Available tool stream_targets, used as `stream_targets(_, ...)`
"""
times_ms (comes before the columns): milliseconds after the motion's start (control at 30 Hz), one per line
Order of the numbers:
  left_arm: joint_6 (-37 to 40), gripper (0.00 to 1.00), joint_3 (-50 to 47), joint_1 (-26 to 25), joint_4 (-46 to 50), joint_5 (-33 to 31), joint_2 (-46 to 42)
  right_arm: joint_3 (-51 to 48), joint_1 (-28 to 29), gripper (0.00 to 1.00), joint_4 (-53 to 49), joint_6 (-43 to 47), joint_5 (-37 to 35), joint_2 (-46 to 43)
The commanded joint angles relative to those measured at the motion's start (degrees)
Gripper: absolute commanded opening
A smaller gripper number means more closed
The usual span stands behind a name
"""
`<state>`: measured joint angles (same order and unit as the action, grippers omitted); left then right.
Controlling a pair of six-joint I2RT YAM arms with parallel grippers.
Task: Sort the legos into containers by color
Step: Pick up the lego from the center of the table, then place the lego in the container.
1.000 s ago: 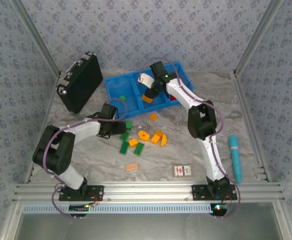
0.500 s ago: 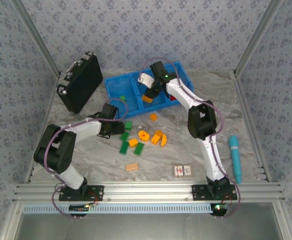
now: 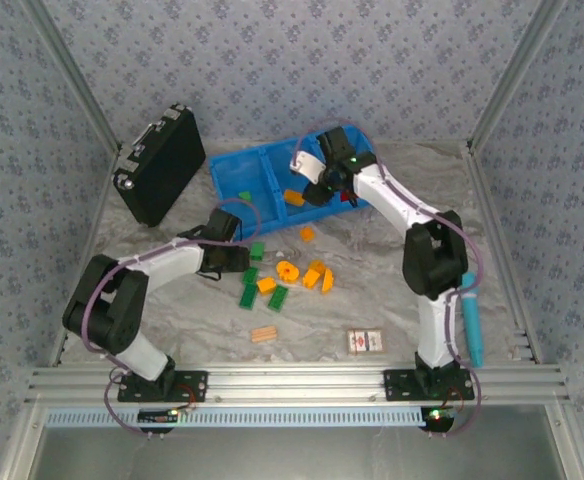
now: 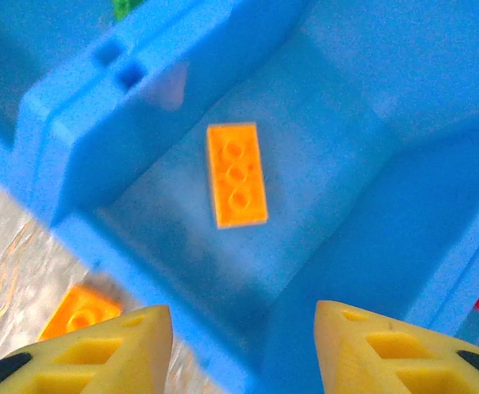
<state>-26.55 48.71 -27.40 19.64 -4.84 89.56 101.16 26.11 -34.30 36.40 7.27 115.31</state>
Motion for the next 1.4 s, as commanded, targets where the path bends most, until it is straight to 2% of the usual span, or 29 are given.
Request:
stream_targets(0, 3.33, 0.56, 2.15, -0.11, 4.48, -2.86, -4.07, -7.37, -0.29, 0.5, 1.87, -3.23, -0.56, -6.49)
stream_targets(133, 5.06, 0.56, 4.64, -0.16, 7.43, -4.72, -6.55, -16.06, 0.16, 0.5, 0.42, -4.73, -5.48, -13.62)
stream_targets(233, 6.43, 0.56, 7.75, -0.2, 7.95, -5.25, -7.77, -22.02, 0.71, 0.5, 0.12, -8.74, -6.02, -18.94)
stream_targets(333, 8.37, 0.56, 13.14, -0.2, 7.86, -5.78, -6.87, -28.34, 1.91, 0.5, 0.67, -17.35, -2.54, -23.76)
stream_targets(433, 11.41, 0.56, 18.36, -0.24, 7.65, -6.74, -4.25, -36.46, 4.61, 0.5, 5.56, -28.32, -1.12, -27.74)
stream_targets(600, 17.2, 0.56, 24.6, -0.16, 5.8, -8.63, 0.79, -47.13, 8.9, 0.52, 12.66, -43.27, -4.86, -33.44)
stream_targets(800, 21.25, 0.56, 29.88, 0.54, 0.97, -9.6, 9.31, -56.78, 9.39, 0.53, 18.06, -55.87, -5.06, -39.15)
stream_targets(1167, 22.89, 0.58, 34.97, 3.95, -2.42, -10.0, 19.77, -62.64, 9.88, 0.56, 21.19, -66.37, -3.07, -41.98)
stream_targets(1367, 22.7, 0.65, 36.19, 4.9, -2.42, -9.48, 22.09, -62.17, 10.02, 0.57, 21.99, -68.55, -0.84, -39.45)
